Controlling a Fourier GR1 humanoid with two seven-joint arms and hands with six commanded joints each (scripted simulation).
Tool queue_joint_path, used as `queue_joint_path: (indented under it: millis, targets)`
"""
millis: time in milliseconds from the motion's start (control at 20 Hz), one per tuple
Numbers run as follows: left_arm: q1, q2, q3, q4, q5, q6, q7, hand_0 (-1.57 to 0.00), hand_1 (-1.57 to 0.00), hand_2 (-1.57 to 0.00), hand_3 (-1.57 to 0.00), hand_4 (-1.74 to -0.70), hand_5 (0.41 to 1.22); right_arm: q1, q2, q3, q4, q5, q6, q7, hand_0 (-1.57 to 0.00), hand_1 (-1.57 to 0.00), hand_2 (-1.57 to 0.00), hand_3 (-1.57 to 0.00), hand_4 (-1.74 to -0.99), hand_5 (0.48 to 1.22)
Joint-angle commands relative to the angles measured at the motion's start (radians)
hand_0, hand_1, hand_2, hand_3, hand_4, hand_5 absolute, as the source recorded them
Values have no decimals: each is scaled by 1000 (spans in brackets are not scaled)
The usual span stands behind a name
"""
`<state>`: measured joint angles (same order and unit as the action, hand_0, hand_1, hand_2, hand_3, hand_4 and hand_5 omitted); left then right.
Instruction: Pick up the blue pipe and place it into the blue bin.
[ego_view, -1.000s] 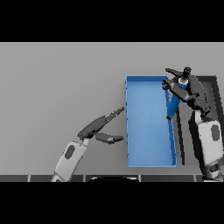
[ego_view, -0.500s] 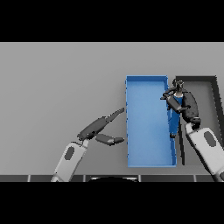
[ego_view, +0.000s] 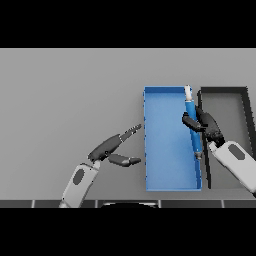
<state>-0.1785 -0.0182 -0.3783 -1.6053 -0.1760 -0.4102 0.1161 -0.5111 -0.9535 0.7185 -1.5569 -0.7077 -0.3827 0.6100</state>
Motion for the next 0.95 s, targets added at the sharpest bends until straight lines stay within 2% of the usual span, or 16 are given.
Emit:
queue_joint_path:
  millis: [0,100,200,300,550,900]
  targets:
    - [-3,0,1,1,0,1,1,1,1,1,1,-886,428,-7,-8,16,6,-11,2,0,-156,-143,-143,-84,-1083,934]
    - [1,-3,-5,-5,-6,4,8,1,1,1,1,-885,426,-70,-64,134,22,-81,-2,0,-100,-91,-91,-53,-1071,868]
    - [-3,-2,-5,1,-11,5,8,1,1,1,1,-885,427,-134,-85,221,31,-117,5,0,-63,-58,-58,-34,-1056,817]
    - [5,0,-8,-2,-12,5,-1,1,1,1,1,-886,428,-164,-102,259,38,-132,-2,0,-40,-37,-37,-21,-1046,759]
    - [-8,-7,-6,26,-26,16,-2,1,1,1,1,-887,431,-188,-105,300,41,-133,-11,0,-13,-11,-11,-6,-1022,672]
    - [-5,3,0,18,-15,7,-22,1,1,1,1,-885,431,-213,-104,326,43,-156,-3,-10,-6,-5,-5,-3,-1022,643]
